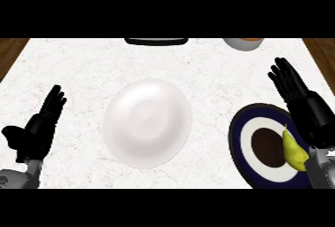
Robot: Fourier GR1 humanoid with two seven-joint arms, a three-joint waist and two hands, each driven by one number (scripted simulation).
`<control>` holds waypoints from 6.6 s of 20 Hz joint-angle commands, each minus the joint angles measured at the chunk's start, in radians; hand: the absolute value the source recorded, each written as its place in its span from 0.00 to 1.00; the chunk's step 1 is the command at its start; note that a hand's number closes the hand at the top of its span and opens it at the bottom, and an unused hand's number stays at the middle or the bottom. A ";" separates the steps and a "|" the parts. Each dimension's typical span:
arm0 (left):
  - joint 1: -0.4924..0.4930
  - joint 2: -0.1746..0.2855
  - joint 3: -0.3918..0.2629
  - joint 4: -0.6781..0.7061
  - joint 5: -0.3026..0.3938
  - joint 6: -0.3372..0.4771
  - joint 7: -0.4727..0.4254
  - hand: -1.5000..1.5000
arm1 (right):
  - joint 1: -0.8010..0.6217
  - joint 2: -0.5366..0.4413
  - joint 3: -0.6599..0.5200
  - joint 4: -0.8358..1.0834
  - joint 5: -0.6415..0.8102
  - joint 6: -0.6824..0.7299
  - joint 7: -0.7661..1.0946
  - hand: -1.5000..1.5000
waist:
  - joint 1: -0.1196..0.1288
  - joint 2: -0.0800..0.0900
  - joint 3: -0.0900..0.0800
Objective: Pick the pear from the plate and place it in the plate
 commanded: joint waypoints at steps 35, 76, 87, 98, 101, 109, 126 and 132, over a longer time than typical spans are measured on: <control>0.019 -0.137 0.041 0.097 -0.110 -0.161 -0.072 0.50 | 0.549 -0.156 -0.002 -0.222 0.645 -0.138 0.177 0.00 | -0.004 0.001 0.005; 0.040 -0.302 0.234 0.101 -0.309 -0.295 -0.026 0.50 | 0.263 -0.009 -0.091 0.277 0.890 0.124 0.095 1.00 | -0.009 -0.001 0.007; 0.079 -0.266 0.274 0.039 -0.294 -0.360 0.003 0.50 | 0.265 0.008 -0.010 0.179 1.004 0.090 0.035 1.00 | -0.005 -0.003 0.006; 0.084 -0.288 0.278 0.029 -0.328 -0.336 0.000 0.50 | 0.468 0.024 0.068 -0.310 1.093 0.029 0.041 1.00 | -0.017 -0.004 0.006; 0.079 -0.304 0.272 0.049 -0.346 -0.330 -0.009 0.50 | 0.519 0.049 0.091 -0.419 1.113 0.007 0.042 1.00 | -0.018 -0.004 0.006; 0.043 -0.295 0.307 0.113 -0.338 -0.368 -0.042 0.50 | 0.454 0.146 0.160 -0.594 1.201 -0.041 0.104 1.00 | -0.012 -0.001 0.006; 0.061 -0.326 0.319 0.092 -0.379 -0.382 -0.045 0.50 | -0.102 0.383 0.452 -0.280 1.292 0.122 0.487 1.00 | 0.002 0.000 0.006; 0.027 -0.319 0.327 0.063 -0.375 -0.398 -0.002 0.50 | -0.281 0.384 0.528 0.020 1.196 -0.099 0.536 1.00 | 0.006 0.001 0.006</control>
